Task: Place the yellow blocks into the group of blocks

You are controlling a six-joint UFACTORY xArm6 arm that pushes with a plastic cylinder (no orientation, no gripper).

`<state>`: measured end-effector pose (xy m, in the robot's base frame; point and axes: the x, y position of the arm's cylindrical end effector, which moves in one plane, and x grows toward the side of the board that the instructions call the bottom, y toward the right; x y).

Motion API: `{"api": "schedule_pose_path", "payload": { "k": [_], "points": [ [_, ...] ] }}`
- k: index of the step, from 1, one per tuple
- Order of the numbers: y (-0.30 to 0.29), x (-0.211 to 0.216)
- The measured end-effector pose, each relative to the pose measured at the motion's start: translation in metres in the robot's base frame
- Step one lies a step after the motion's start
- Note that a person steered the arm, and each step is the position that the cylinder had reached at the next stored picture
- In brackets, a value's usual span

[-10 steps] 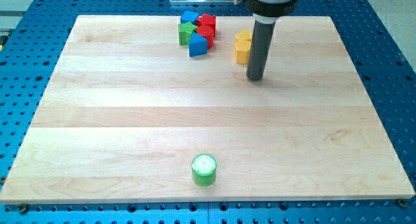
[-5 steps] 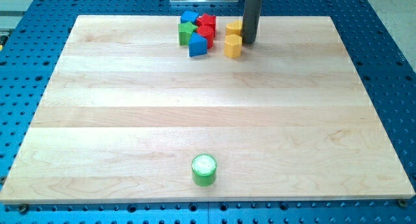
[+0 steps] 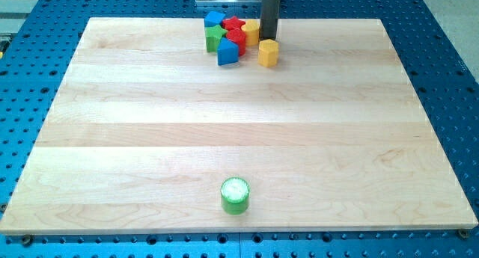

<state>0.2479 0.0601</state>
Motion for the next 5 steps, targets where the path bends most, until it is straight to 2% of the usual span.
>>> {"api": "schedule_pose_path", "payload": {
  "k": [1,3,4,5],
  "points": [
    [0.022,0.015],
    [0.070,0.082],
    [0.054,0.105],
    [0.030,0.093]
  ]
}}
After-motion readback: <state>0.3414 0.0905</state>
